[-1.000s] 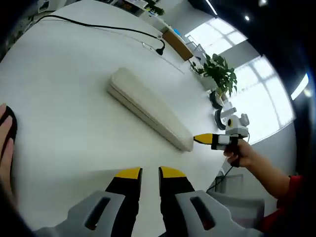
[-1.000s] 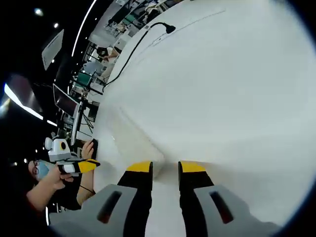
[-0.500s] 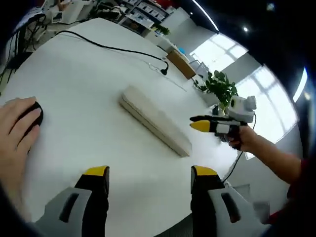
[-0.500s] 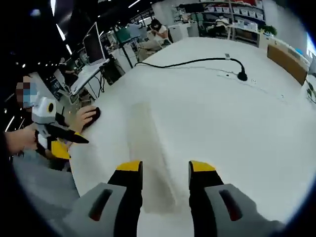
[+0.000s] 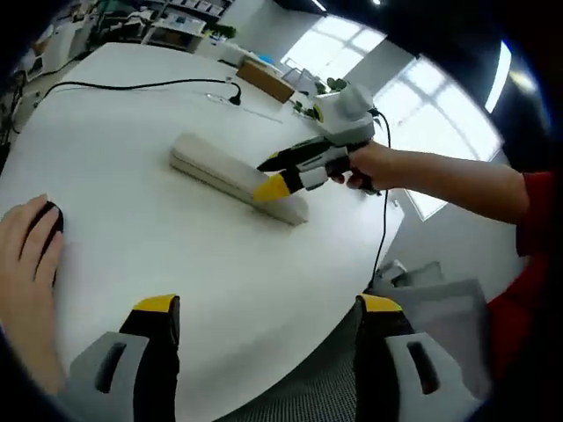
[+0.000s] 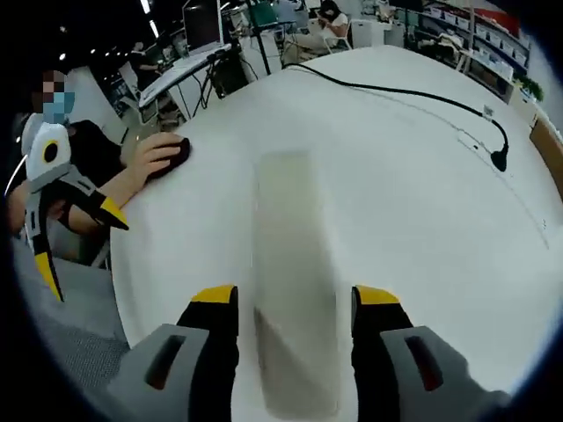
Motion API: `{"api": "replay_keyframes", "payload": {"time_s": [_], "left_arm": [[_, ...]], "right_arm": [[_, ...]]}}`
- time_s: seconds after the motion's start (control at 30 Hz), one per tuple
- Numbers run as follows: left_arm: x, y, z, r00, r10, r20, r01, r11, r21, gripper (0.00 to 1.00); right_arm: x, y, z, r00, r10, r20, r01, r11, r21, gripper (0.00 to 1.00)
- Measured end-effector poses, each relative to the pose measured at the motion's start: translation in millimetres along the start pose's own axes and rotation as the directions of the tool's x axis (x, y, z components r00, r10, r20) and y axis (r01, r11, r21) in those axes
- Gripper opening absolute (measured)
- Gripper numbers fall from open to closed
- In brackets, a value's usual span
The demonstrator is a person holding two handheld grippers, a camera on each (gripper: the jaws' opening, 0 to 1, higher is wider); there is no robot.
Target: Arrange the utensils inside the cutlery case until each visible utensil rests in its matching compartment.
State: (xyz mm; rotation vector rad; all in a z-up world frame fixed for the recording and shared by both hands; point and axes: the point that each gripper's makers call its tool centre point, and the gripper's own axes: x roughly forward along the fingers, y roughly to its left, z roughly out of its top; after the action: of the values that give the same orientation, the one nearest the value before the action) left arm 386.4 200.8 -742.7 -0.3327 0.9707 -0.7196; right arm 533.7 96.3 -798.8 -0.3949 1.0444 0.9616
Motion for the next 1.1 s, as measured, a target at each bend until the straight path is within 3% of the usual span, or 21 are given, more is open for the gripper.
{"api": "replay_keyframes", "payload": {"time_s": [0.17,0.23,0.27,0.4,0.43,0.47,0.5,0.57,0.67,0.8,0.9,0.97,1.03,1.1], "left_arm": [[-1.0,13.1,-3.7,0.999,0.037,-0.001,-0.037,0.999,0.039,0.83],[-0.2,16.0,-0.8,0.999,0.041,0.019,-0.041,0.999,0.018,0.82],[0.2,17.4,0.5,0.999,0.046,0.028,-0.047,0.999,0.011,0.81],[3.6,22.4,5.7,0.996,0.060,0.060,-0.059,0.998,-0.016,0.78],[3.4,26.3,9.6,0.993,0.083,0.081,-0.084,0.997,0.000,0.76],[3.3,30.3,12.1,0.990,0.112,0.089,-0.118,0.991,0.065,0.75],[3.9,32.0,11.2,0.989,0.129,0.077,-0.136,0.985,0.105,0.74],[7.0,33.2,7.4,0.987,0.152,0.044,-0.158,0.973,0.168,0.70],[13.1,30.0,3.2,0.988,0.157,0.013,-0.155,0.960,0.233,0.60],[23.8,13.0,-0.1,0.994,0.113,-0.010,-0.103,0.936,0.336,0.60],[25.7,4.3,-1.0,0.996,0.091,-0.016,-0.080,0.942,0.325,0.54],[26.3,-3.3,0.2,0.997,0.076,-0.018,-0.062,0.912,0.405,0.49],[25.6,-6.3,0.0,0.995,0.091,-0.040,-0.059,0.862,0.503,0.41],[26.1,-5.2,2.4,0.992,0.097,-0.078,-0.039,0.839,0.542,0.31]], "right_arm": [[4.0,-5.3,-4.7,0.997,-0.019,-0.074,0.013,0.996,-0.085,0.40],[5.9,-0.3,-5.0,0.997,-0.008,-0.078,0.003,0.998,-0.067,0.37],[4.1,-0.3,-5.9,0.997,-0.017,-0.081,0.010,0.995,-0.094,0.37],[-2.6,14.9,-20.1,0.993,0.047,-0.107,-0.071,0.970,-0.234,0.36],[-4.4,18.8,-24.1,0.992,0.064,-0.112,-0.090,0.965,-0.247,0.36],[-7.2,23.6,-30.6,0.989,0.080,-0.123,-0.109,0.962,-0.249,0.36],[-9.0,26.9,-34.8,0.988,0.090,-0.128,-0.121,0.957,-0.263,0.36],[-13.2,34.9,-44.5,0.981,0.123,-0.152,-0.170,0.920,-0.353,0.36],[-20.8,39.7,-61.1,0.971,0.148,-0.188,-0.215,0.885,-0.414,0.36],[-25.4,48.6,-73.8,0.966,0.167,-0.196,-0.239,0.863,-0.445,0.36],[-25.7,56.4,-78.4,0.963,0.183,-0.198,-0.256,0.851,-0.458,0.36],[-25.3,60.7,-79.3,0.964,0.183,-0.191,-0.255,0.835,-0.488,0.37],[-25.0,59.4,-78.1,0.968,0.172,-0.180,-0.239,0.846,-0.477,0.37],[-26.6,57.2,-75.6,0.973,0.173,-0.152,-0.224,0.863,-0.452,0.37]]}}
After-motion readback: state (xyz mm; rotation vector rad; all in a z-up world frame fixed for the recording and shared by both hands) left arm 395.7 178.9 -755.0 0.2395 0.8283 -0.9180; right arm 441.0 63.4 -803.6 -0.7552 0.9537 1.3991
